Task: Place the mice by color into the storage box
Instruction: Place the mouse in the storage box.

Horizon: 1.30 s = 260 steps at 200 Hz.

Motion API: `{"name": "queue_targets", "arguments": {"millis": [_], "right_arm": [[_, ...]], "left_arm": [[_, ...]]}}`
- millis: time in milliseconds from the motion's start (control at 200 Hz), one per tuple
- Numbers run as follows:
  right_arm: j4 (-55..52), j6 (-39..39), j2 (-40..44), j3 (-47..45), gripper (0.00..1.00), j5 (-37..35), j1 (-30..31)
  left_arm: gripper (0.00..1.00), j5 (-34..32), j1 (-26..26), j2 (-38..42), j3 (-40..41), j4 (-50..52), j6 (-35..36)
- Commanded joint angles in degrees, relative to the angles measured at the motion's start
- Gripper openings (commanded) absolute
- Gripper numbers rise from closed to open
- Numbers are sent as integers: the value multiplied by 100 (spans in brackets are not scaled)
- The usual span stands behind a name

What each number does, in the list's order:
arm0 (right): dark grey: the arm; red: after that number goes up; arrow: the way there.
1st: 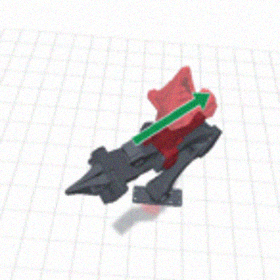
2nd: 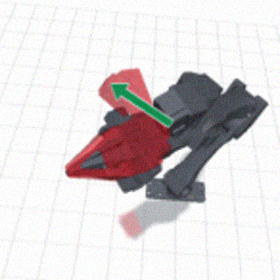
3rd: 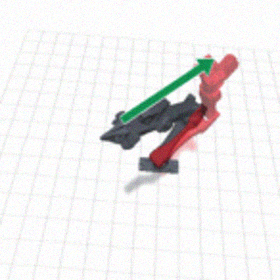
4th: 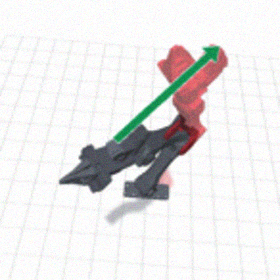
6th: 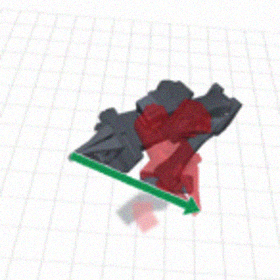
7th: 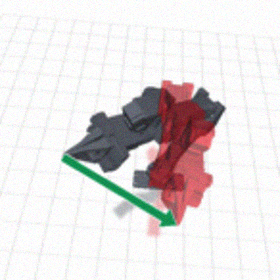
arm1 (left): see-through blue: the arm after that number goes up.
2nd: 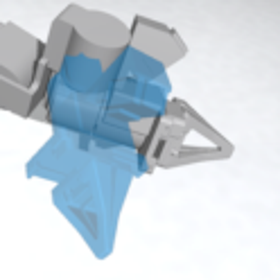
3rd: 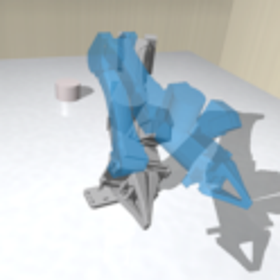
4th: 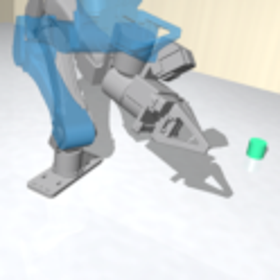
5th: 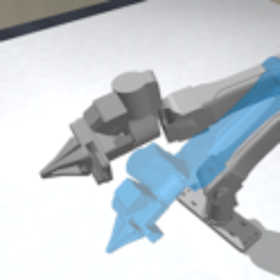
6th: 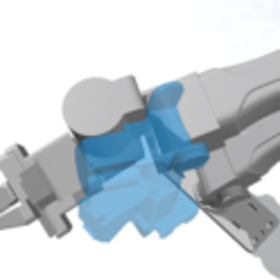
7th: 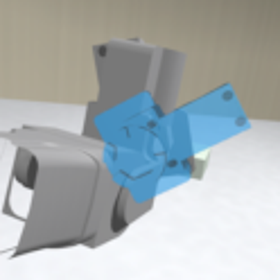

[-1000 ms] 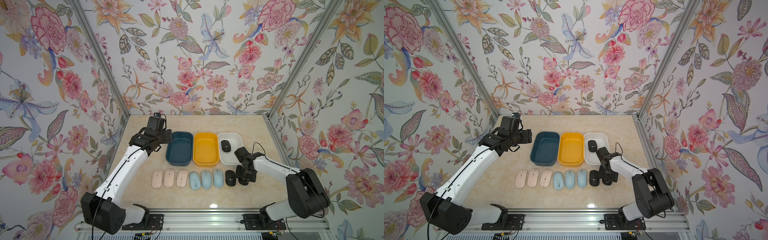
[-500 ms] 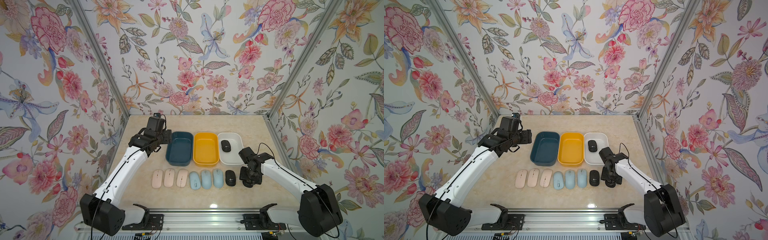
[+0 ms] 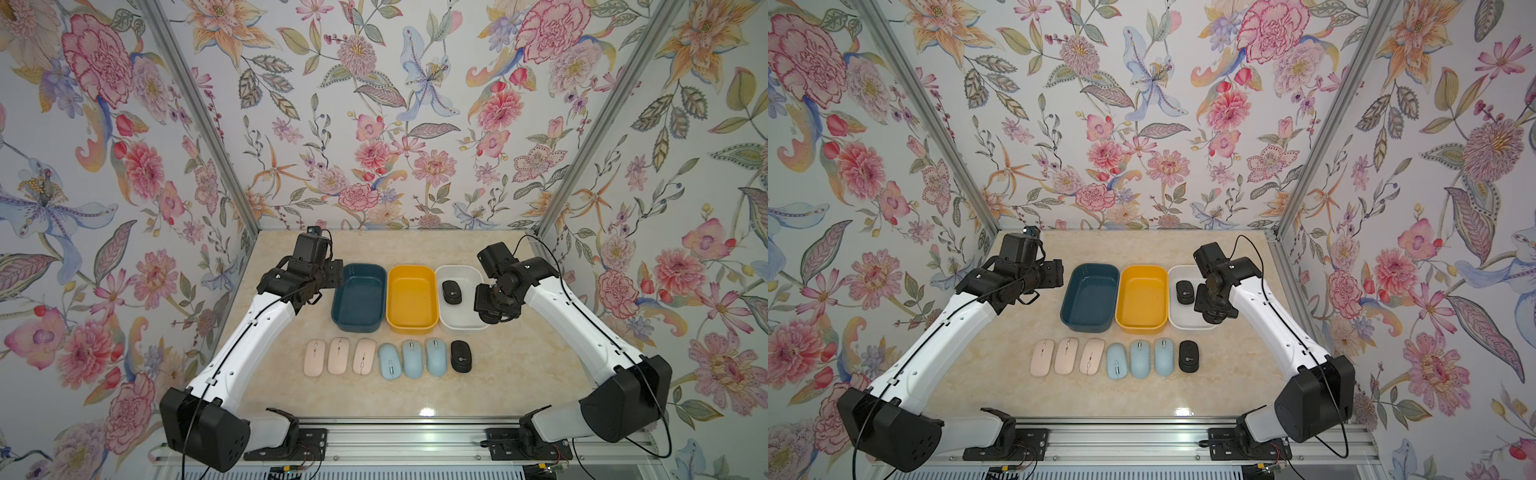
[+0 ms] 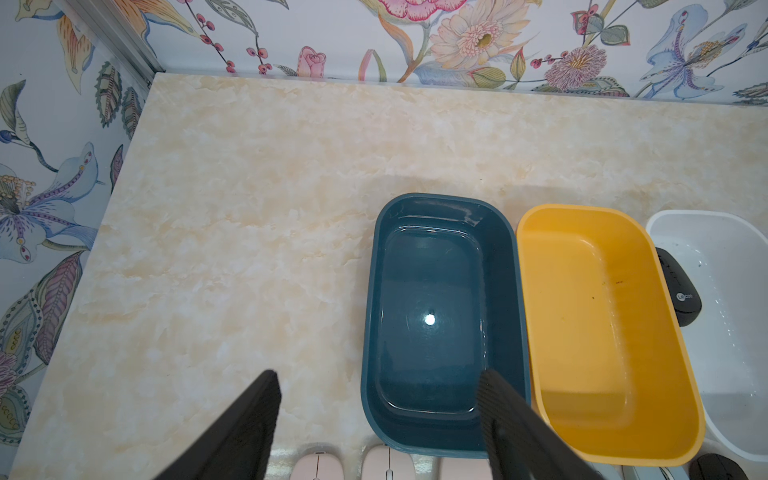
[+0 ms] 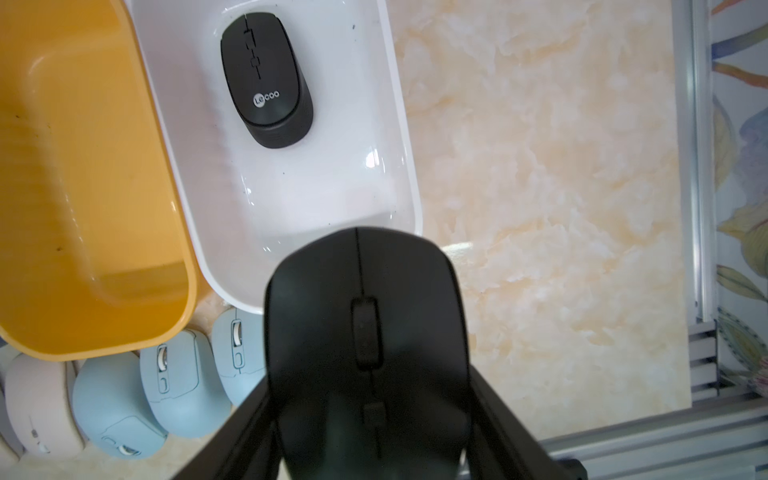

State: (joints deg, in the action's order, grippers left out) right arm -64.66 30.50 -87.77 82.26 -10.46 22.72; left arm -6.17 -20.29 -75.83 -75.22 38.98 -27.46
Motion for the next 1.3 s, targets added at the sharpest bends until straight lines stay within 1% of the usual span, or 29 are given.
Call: {"name": "queue_targets", "arguments": {"millis": [0,230,410,825,1175,1295], "right_arm": [[103,-395,-678,455,56,6,-47],[246,-705,-1927,1409,56,72,-111],[225,-840,-2560,1855,56,70,-178],[566,-815,-2985,1526,57,88,-328],[694,-816,-3221,1511,58,49,-454],[722,-817,-3316,1511,59,61,-512]], "left_arm": [[78,-97,-76,103,-44,107,-49],[78,-171,-74,-97,-306,105,2],[78,-225,-72,-197,-414,103,66],[78,-208,-66,-237,-414,107,129],[78,-151,-62,-238,-493,112,233],[78,-122,-63,-248,-494,114,224]]}}
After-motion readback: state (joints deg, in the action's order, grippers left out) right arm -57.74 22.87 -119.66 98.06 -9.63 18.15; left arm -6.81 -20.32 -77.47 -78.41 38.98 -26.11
